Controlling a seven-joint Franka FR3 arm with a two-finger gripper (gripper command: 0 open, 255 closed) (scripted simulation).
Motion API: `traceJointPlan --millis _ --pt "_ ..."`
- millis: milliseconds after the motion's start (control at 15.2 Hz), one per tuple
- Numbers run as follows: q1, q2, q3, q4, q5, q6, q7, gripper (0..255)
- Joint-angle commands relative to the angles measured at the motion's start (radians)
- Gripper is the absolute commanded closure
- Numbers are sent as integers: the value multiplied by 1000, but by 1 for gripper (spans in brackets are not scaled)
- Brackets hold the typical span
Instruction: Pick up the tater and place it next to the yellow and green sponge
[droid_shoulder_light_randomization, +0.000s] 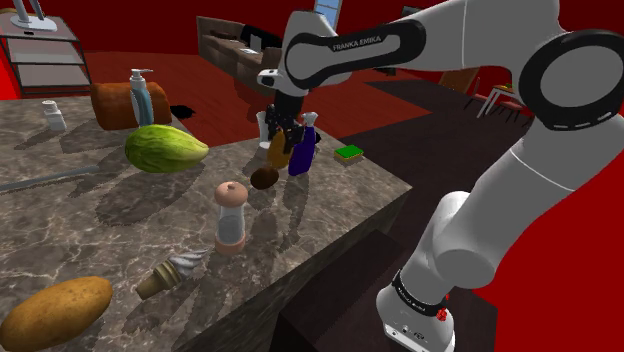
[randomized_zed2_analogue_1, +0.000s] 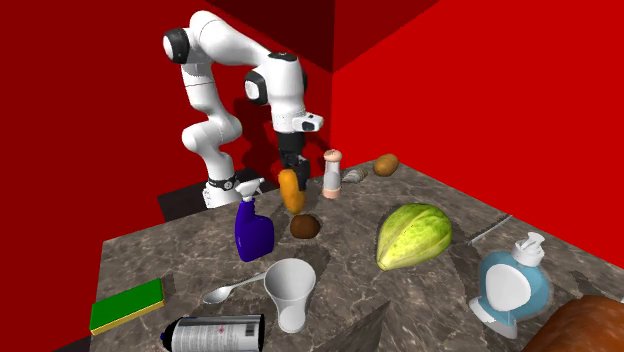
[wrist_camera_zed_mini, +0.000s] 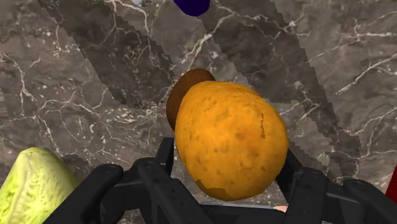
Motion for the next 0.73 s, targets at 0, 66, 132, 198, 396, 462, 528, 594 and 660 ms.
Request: traceJointPlan --millis 0,66,132,198,396,462,528,594,660 --pt "-20 -24 -26 -24 -6 -1 -44 255" --pt "-30 -37 -39 -37 -10 -1 -66 255" --pt "-41 -50 -53 -49 -14 -2 -88 255" --pt "-51 -61 -68 -59 -18 -3 -110 255" --pt "-83 -91 -112 -85 -32 -7 -177 255" --pt "-94 -99 -127 -91 -37 -9 -200 255" --pt "-104 -106 -143 -96 -42 -11 -223 255" --pt "-115 -112 -158 -100 -47 -13 -247 255" --pt "-126 -116 -174 -102 -52 -15 -270 255"
